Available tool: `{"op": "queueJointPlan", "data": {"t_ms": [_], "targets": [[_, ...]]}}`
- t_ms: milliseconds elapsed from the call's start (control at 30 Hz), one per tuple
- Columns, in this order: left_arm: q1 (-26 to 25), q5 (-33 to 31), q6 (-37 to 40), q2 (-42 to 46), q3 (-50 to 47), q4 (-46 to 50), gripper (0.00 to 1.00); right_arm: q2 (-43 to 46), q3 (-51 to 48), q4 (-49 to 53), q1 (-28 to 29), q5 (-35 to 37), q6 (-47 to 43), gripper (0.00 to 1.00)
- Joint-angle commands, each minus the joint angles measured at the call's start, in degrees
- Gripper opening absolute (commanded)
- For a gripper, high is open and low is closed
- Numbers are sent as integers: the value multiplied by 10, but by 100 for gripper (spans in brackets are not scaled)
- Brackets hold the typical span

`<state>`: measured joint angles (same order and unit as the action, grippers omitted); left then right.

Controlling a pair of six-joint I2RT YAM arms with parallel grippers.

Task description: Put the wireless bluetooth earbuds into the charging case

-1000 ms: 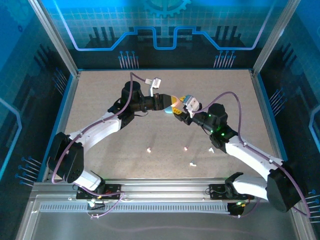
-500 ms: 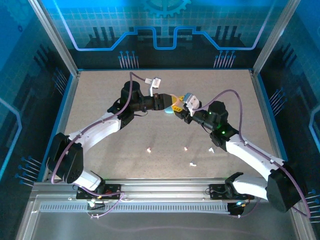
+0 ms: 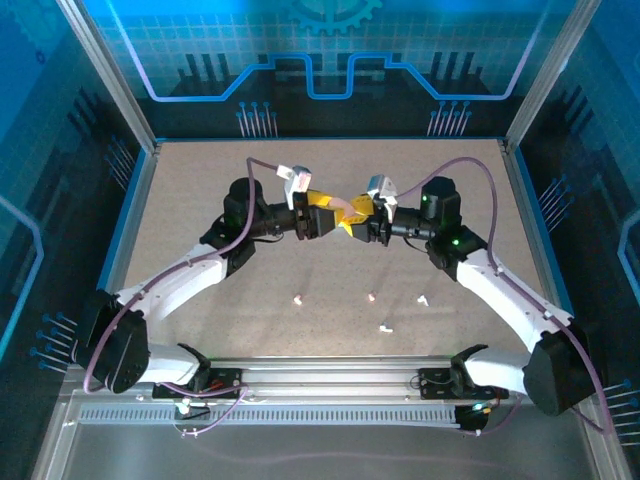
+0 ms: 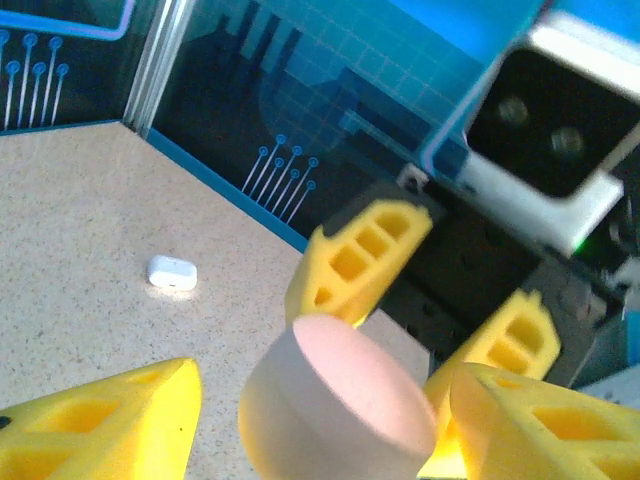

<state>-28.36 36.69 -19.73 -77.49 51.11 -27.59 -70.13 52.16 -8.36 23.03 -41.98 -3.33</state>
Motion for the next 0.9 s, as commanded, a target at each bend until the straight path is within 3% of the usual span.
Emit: {"op": "queueJointPlan", "data": {"t_ms": [0,300,633,867], "targets": [[0,64,95,11,-32,-110,65,-11,37,60,-12,-99,16,38],[12,130,109,9,-18,-84,59,-28,78,135,-23,-148,-27,38],[19,143,176,19,-7,2,63,-27,82,133,-31,-159,-27,38],[18,134,164,17,-6,-25,57,-32,89,138,-31,-164,-28,38]]}}
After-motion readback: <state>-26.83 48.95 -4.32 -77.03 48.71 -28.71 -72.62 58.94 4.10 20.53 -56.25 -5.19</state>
